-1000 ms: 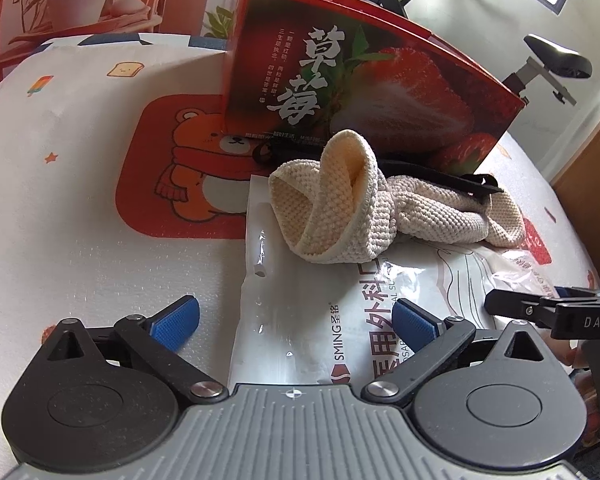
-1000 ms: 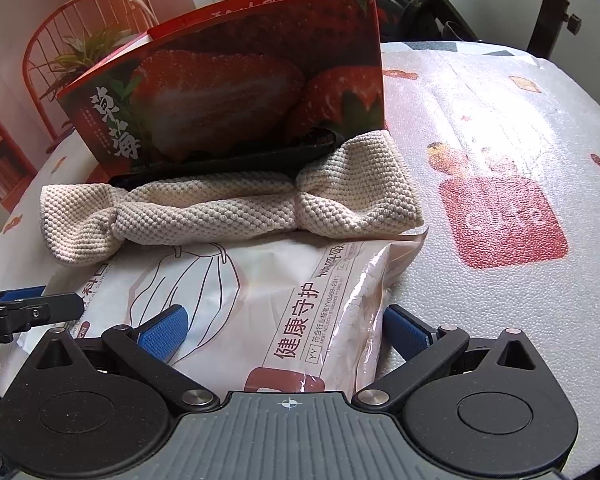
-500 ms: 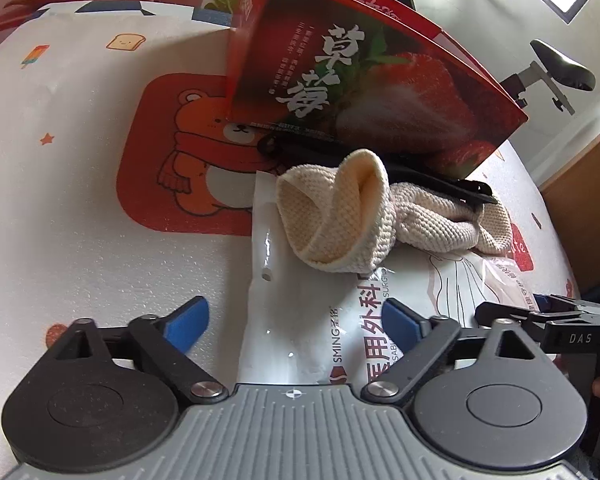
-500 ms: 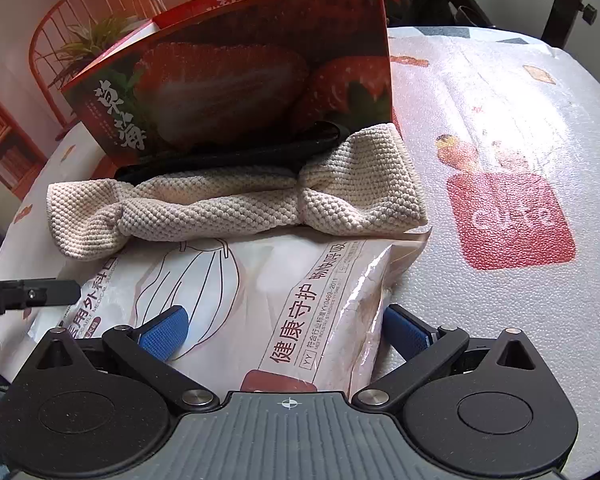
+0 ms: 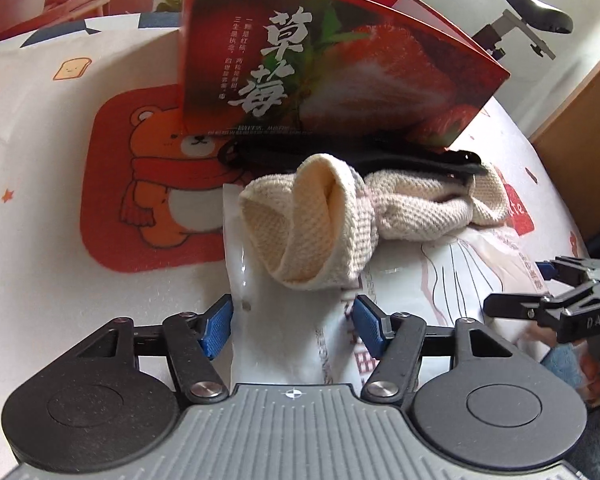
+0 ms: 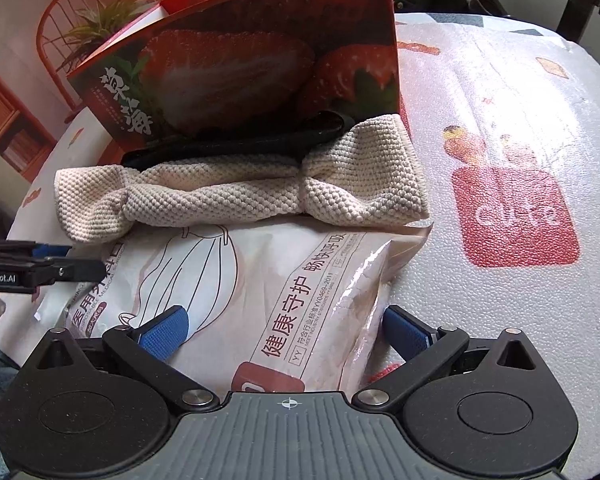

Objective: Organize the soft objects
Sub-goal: 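Lower both open grippers toward the cream knitted cloth on the white bag, then close both grippers on the white printed bag and lift it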

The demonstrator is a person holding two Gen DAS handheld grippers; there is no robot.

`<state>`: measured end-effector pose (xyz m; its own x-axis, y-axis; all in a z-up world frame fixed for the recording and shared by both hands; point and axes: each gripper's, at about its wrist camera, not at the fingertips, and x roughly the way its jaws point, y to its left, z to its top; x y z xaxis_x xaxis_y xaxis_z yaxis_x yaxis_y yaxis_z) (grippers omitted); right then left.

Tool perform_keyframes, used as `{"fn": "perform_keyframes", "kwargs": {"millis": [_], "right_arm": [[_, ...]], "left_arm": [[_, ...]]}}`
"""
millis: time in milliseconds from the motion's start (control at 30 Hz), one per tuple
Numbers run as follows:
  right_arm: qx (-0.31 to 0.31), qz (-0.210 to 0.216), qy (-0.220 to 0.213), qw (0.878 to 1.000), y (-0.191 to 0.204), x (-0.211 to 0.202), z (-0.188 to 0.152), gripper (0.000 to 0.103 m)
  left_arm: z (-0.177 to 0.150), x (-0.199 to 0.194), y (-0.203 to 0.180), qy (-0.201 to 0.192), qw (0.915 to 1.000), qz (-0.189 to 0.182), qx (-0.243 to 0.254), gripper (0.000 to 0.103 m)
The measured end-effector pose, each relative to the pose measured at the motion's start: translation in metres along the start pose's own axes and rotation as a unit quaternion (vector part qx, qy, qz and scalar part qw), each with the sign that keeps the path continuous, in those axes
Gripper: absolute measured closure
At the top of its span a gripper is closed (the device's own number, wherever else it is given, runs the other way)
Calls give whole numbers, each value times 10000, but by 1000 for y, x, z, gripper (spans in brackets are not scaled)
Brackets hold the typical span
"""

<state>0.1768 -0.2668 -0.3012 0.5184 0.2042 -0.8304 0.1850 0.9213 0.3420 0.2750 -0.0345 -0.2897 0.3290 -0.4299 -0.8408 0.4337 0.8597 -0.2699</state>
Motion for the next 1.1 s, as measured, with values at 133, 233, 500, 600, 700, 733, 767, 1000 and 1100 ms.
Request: {"fn": "perform_keyframes", "kwargs": {"millis": [133,233,500,600,700,733,767,1000,1100], "right_arm": [[-13,-13,-16,10000,0,1,1,0],[-106,-19,-16,9999,2,4,2,0],[-136,19,111,9998,7,5,5,1],[-152,124,123,9997,8,1,3,3],[-66,167,132,9998,9,-4,4,4],[-75,177,100,9998,10,-6,5,5],[-96,186,59,9998,11,-10,5,7],[-281,295,-397,9984,20,-49,24,8],[-472,314,-574,9967,23,-65,30,9]], "left_arm": [[5,6,-8,38,10000,-14,-67,35],[6,10,-18,79,9996,-172,-208,35],[-4,6,-26,216,9991,-294,-210,34],[-10,4,-25,269,9980,-504,-277,34],[-15,1,-23,251,9971,-608,-384,34],[-16,0,-23,223,9968,-629,-429,34],[-16,-2,-21,182,9964,-660,-506,34],[-9,-29,-15,-273,9899,-1123,-826,34],[-10,-42,-15,-468,9880,-1286,-717,34]]}}
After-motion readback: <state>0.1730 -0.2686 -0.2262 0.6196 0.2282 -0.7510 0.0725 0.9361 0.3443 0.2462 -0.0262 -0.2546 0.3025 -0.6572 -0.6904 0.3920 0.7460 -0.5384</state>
